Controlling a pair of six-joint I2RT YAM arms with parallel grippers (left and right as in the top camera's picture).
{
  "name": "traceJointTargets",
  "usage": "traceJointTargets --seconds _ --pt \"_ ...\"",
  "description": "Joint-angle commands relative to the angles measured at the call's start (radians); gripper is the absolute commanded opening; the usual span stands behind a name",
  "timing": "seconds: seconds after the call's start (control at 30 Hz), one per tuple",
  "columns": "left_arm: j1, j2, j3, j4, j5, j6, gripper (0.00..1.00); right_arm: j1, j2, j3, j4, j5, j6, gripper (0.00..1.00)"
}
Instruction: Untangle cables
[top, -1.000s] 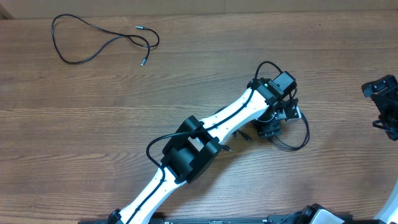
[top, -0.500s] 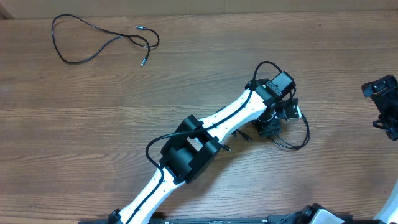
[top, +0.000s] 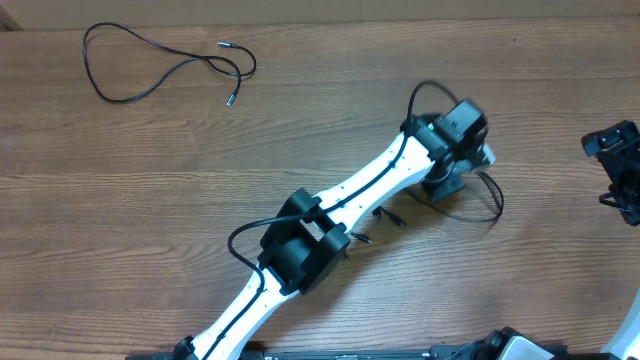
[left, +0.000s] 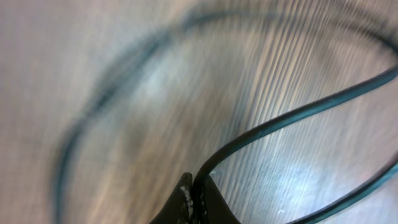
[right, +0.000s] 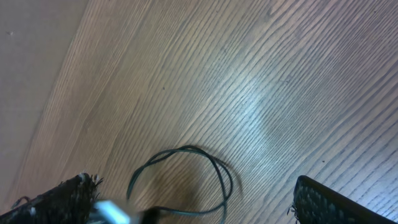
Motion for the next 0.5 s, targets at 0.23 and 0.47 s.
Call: traceJointTargets --seconds 0.23,0.47 --pt "0.069 -0.095 0.504 -0.13 0.005 -0.305 0.04 -0.001 -0.003 0.011 0.005 0.011 -0.008 1.0" --pt "0.175 -0.167 0.66 -0.188 0.079 -0.465 0.04 -0.001 -0.003 0.011 0.005 0.011 -0.008 1.0"
